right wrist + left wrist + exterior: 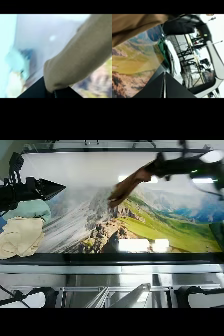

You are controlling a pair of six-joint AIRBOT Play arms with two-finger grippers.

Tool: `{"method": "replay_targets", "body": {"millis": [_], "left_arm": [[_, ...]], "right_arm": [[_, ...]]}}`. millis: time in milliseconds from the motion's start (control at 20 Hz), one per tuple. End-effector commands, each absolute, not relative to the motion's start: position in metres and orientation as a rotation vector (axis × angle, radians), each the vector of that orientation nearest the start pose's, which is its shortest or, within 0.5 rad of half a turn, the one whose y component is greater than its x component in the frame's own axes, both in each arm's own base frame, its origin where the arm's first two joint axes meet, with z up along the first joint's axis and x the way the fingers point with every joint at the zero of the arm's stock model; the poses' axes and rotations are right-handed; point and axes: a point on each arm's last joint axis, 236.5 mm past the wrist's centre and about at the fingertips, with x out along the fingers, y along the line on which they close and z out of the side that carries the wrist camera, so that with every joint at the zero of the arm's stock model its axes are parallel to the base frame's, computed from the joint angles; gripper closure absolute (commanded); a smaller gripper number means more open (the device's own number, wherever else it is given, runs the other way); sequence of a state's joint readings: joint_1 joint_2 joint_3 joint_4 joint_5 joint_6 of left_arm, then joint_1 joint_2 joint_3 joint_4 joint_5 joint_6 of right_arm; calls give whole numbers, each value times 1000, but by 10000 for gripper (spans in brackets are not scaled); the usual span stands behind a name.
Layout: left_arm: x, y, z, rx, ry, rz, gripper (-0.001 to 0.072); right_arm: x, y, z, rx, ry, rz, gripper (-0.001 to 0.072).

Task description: Fold the shirts.

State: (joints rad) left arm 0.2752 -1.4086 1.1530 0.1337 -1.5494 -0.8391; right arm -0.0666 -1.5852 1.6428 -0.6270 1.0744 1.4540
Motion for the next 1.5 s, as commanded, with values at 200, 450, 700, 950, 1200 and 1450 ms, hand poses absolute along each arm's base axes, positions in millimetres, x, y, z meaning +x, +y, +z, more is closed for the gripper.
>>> {"method": "replay_targets", "body": {"millis": [200, 450, 700, 950, 1200, 1450], "left_arm": [[377, -137, 160, -833, 829, -1141, 693], [378, -136, 160, -834, 828, -1137, 693], [380, -136, 158, -836, 827, -1130, 694], [380, -136, 158, -835, 828, -1130, 693], [380, -136, 158, -835, 828, -1131, 693], [379, -136, 158, -834, 830, -1135, 694]], "right_arm": [[392, -217, 218, 777, 650, -384, 696], [282, -300, 151, 951, 860, -586, 697], [201, -333, 117, 1017, 998, -794, 697], [191, -339, 127, 982, 991, -798, 696], [153, -335, 114, 972, 1142, -902, 697], [109, -328, 97, 1011, 1308, -1055, 680]]}}
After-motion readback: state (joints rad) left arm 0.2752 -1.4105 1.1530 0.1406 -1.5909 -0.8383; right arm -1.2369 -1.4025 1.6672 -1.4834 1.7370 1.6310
